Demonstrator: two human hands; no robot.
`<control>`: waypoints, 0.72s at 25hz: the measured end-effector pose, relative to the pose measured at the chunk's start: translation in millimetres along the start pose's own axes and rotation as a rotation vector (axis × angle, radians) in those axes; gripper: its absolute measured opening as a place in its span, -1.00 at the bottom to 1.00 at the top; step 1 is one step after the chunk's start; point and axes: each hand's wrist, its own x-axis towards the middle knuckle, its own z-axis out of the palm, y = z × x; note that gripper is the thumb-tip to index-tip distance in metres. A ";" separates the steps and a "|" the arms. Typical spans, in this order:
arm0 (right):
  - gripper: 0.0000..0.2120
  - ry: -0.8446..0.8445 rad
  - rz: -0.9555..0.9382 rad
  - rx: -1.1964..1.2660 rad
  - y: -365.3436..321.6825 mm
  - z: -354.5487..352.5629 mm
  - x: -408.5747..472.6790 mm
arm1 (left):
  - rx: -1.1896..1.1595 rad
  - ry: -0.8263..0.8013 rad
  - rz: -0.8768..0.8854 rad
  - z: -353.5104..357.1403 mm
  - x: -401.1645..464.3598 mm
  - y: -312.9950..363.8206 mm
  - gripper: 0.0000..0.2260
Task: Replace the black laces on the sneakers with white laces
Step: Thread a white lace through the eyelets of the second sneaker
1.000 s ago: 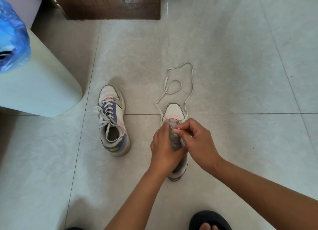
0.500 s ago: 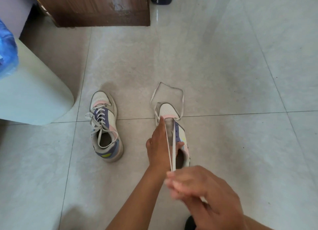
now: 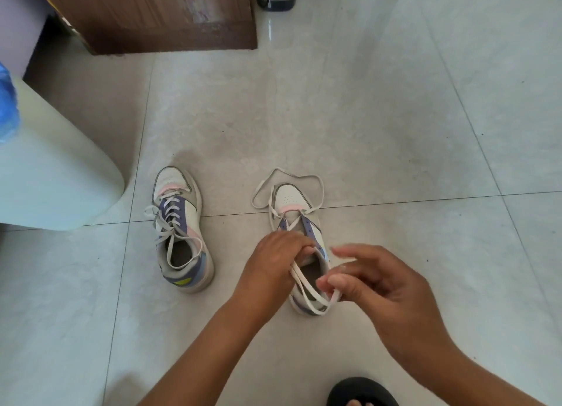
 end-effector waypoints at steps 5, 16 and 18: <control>-0.60 -0.056 0.654 0.185 33.0 -1.9 33.6 | -0.317 0.002 -0.161 -29.1 -4.4 58.3 -0.76; -0.79 -0.209 0.767 0.304 34.4 15.2 69.2 | -0.016 -0.289 -0.355 -26.8 -29.4 47.1 0.00; -0.75 -0.185 0.749 0.242 31.7 19.5 66.6 | -0.032 -0.212 -0.652 -5.4 -15.9 32.1 0.06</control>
